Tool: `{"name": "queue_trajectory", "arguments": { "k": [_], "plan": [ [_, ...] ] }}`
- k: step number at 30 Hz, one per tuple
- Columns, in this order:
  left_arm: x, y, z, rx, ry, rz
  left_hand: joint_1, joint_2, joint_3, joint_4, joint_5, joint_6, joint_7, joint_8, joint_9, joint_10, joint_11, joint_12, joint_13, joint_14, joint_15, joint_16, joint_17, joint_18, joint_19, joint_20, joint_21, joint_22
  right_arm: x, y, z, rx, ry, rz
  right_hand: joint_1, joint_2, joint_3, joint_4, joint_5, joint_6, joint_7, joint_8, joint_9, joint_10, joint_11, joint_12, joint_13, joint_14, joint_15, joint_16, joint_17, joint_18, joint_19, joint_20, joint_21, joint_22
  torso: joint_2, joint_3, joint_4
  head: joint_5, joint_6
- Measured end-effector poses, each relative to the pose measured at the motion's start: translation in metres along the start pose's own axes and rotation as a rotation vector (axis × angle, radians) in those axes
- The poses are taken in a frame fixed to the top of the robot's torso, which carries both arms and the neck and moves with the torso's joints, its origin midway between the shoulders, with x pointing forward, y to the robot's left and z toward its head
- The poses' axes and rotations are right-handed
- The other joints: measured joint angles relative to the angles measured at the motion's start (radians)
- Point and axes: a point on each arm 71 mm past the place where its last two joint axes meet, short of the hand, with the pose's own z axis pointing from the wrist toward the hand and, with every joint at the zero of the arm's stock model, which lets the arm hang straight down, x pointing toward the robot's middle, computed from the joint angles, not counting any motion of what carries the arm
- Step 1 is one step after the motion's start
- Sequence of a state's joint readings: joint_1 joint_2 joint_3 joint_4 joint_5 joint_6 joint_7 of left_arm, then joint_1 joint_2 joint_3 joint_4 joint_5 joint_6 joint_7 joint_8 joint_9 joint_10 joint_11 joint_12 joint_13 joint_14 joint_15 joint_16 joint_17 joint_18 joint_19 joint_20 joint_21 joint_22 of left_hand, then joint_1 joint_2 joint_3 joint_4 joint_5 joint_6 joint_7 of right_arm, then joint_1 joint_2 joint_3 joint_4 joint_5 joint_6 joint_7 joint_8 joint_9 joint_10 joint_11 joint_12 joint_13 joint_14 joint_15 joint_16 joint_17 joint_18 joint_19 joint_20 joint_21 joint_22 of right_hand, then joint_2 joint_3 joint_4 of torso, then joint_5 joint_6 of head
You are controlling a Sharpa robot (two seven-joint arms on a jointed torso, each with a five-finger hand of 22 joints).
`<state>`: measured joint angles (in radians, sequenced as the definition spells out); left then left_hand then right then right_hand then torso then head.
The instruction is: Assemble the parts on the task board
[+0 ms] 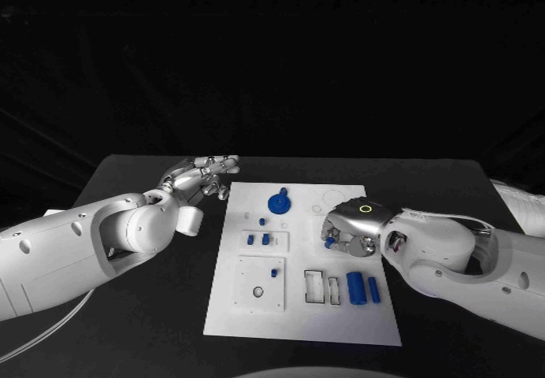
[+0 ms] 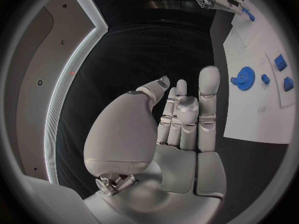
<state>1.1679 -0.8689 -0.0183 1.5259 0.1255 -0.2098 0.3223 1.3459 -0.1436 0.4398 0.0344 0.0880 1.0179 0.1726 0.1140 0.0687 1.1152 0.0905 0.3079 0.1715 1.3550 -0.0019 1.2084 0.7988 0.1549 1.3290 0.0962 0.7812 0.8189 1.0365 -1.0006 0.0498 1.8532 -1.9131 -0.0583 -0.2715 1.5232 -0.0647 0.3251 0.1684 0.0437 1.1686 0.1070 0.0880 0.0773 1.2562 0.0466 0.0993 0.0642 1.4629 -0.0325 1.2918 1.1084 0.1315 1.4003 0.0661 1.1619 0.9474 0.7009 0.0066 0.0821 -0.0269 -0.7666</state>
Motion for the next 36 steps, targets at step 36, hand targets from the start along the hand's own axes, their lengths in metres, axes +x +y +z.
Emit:
{"name": "queue_trajectory", "arguments": {
  "k": [36],
  "plan": [
    [0.006,0.007,0.009,-0.008,0.009,-0.005,0.000,0.000,-0.003,-0.003,0.000,-0.007,0.000,0.000,0.000,-0.008,0.000,0.006,0.001,-0.004,0.004,0.000,-0.016,0.000,0.000,0.000,-0.011,-0.011,-0.021,0.096,0.009,-0.268,-0.086,0.173,-0.006,-0.019,0.034,-0.005,0.002,0.004,-0.004,-0.014,0.007,0.007,0.000,-0.019,-0.001,0.000,0.000,0.000,0.001,0.000,0.000,0.000,0.000,0.000,-0.010,0.0015,0.0001,0.052,-0.022]
  ]
}}
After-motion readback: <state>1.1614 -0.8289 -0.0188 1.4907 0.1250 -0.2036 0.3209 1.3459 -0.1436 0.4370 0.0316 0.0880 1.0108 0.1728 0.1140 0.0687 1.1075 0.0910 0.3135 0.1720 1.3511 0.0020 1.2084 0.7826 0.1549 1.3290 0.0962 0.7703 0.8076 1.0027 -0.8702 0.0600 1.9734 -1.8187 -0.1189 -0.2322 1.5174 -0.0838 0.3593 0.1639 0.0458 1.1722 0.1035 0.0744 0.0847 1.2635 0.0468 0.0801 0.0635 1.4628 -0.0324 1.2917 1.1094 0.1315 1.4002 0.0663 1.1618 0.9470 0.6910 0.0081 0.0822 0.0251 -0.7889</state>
